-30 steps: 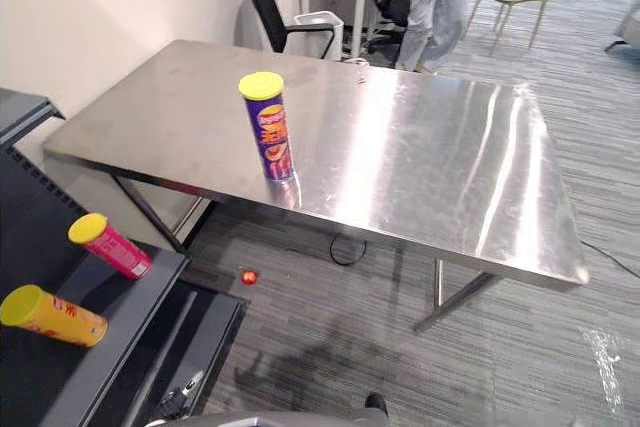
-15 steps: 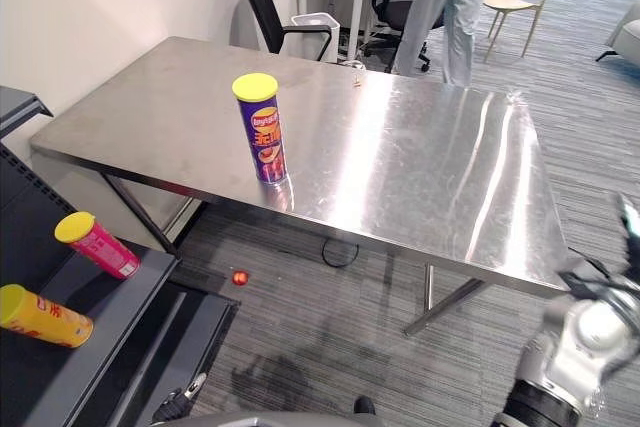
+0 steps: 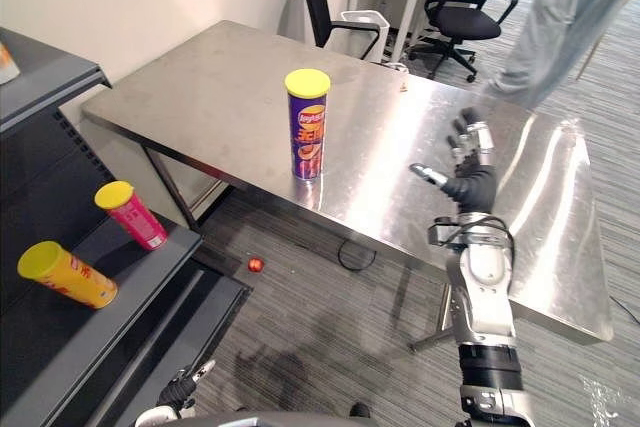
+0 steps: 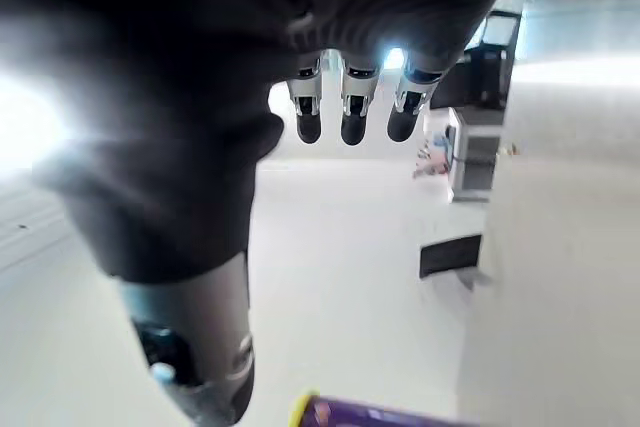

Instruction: Put the gum and the chips on the shelf.

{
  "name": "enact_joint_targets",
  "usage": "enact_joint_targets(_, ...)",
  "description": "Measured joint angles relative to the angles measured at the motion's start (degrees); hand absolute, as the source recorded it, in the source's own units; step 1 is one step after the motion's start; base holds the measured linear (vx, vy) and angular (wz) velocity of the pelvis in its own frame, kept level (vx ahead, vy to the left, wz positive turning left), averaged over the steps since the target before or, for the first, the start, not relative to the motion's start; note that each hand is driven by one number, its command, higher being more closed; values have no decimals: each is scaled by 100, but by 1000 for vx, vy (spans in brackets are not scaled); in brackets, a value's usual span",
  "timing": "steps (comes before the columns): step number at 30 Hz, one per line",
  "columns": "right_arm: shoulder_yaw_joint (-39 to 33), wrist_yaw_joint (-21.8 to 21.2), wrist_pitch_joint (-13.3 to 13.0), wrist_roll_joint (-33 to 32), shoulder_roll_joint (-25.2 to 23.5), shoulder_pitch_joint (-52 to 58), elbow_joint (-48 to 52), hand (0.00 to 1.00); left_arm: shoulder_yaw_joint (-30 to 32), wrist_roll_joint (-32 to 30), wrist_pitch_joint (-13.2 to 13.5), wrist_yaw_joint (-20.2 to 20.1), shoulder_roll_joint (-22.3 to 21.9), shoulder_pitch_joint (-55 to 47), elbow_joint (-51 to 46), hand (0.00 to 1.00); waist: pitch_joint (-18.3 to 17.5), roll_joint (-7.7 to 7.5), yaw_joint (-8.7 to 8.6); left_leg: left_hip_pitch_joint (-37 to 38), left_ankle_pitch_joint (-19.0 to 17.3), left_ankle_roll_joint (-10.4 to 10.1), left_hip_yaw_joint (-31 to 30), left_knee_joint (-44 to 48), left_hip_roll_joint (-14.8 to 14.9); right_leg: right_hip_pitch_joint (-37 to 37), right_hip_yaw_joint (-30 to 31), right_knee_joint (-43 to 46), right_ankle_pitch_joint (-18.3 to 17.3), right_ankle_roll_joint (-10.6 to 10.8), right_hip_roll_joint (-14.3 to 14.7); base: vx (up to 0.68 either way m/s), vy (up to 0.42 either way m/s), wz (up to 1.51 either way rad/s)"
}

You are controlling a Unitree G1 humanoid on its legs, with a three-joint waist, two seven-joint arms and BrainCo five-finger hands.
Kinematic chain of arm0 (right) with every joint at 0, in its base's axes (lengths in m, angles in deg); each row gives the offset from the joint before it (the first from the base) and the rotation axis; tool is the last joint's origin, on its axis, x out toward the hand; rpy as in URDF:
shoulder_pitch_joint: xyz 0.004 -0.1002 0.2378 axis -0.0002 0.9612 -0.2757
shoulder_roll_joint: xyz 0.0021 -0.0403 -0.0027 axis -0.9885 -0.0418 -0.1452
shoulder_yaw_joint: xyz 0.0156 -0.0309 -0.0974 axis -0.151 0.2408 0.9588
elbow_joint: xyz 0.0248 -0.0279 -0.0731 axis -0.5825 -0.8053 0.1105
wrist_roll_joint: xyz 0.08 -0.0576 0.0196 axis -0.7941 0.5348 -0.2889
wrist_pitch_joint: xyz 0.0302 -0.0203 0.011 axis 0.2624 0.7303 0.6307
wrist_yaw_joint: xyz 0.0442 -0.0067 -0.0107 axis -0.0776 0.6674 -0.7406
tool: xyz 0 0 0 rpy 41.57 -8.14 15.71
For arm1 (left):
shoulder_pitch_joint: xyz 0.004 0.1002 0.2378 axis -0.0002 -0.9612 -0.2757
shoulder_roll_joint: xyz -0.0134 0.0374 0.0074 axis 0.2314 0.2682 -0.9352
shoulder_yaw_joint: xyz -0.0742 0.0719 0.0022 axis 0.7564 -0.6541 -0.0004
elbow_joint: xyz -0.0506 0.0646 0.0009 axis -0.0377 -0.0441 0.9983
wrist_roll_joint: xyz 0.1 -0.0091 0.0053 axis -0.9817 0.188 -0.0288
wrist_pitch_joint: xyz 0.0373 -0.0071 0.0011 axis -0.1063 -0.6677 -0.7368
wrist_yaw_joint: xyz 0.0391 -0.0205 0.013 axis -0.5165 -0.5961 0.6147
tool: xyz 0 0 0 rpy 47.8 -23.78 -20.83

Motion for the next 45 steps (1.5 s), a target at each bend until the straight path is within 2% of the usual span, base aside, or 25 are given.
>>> enact_joint_targets(4, 262, -15, 51, 106, 0, -299, -276, 0, -50, 2, 13, 5, 4, 18, -53, 0, 129, 57, -2, -75, 79, -7, -193, -15, -1, 45, -157, -1, -1, 0, 3, -42, -26, 21)
enact_joint_targets(8, 557, 27, 178, 213, -5, -603, -534, 0, -46, 3, 10, 12, 4, 25, -160, 0, 258, 58, 17, -96, 132, -18, -205, -51, 7, 9, -167, -4, -1, 0, 18, -29, -19, 3)
enact_joint_targets(11, 683, 25, 179, 317, -14, -616, -552, 0, -45, 3, 9, 31, 4, 30, -166, 0, 277, 63, 23, -96, 185, -14, -201, -129, 6, -26, -160, -10, -1, 0, 25, 0, 0, 0)
enact_joint_targets(22, 1265, -33, 298, 312, -161, -963, -963, 0, 154, 5, -33, 135, 10, 36, -168, 0, 315, 21, 40, 18, 203, -19, 98, -247, 41, -141, 118, -30, 17, 12, 73, -3, -15, -13)
enact_joint_targets(45, 1256, 102, 400, 319, -293, -1429, -1186, 0, 168, 7, -30, 186, 12, 56, -176, 0, 371, -6, 80, 10, 286, -18, -92, -344, 17, -18, -107, -135, 49, 19, 57, 0, -7, 4)
